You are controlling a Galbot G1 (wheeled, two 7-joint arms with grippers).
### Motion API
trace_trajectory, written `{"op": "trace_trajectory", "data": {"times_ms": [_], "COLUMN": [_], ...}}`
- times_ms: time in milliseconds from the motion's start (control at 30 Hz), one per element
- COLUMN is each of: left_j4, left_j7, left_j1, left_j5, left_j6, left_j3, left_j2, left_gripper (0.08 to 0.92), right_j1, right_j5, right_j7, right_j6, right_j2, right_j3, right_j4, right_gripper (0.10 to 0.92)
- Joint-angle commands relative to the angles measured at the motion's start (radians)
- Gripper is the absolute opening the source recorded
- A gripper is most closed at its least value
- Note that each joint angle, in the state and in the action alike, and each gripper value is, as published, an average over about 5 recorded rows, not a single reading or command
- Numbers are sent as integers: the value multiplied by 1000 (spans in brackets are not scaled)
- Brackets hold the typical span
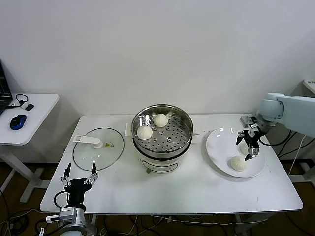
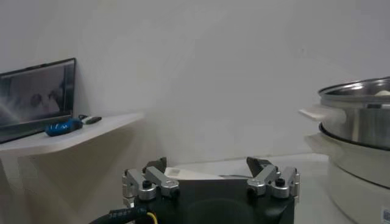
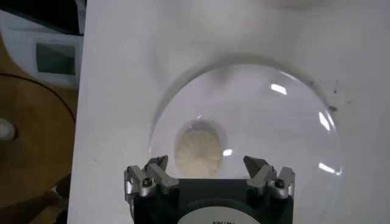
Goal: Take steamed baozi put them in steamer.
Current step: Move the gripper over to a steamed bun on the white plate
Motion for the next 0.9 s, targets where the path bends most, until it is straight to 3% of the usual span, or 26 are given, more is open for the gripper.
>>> {"op": "trace_trajectory", "data": {"times_ms": [33, 367, 900], "left_j4": [2, 5, 10], "left_j7": [0, 0, 0], "left_j1": [1, 2, 0], "left_j5": [1, 2, 3], "left_j6": [-1, -5, -4], "left_j3": [-6, -15, -24], "left_j2": [-49, -49, -49], "left_gripper": [823, 823, 823], "right_j1": [-212, -298, -356], "right_j5": [-77, -102, -124], "right_j7": [10, 16, 16], "right_j6": [8, 31, 28], "right_j2": [-47, -10, 20], "right_j3": [154, 261, 304], "right_j4": [-60, -177, -205], "right_gripper": [823, 823, 823]}}
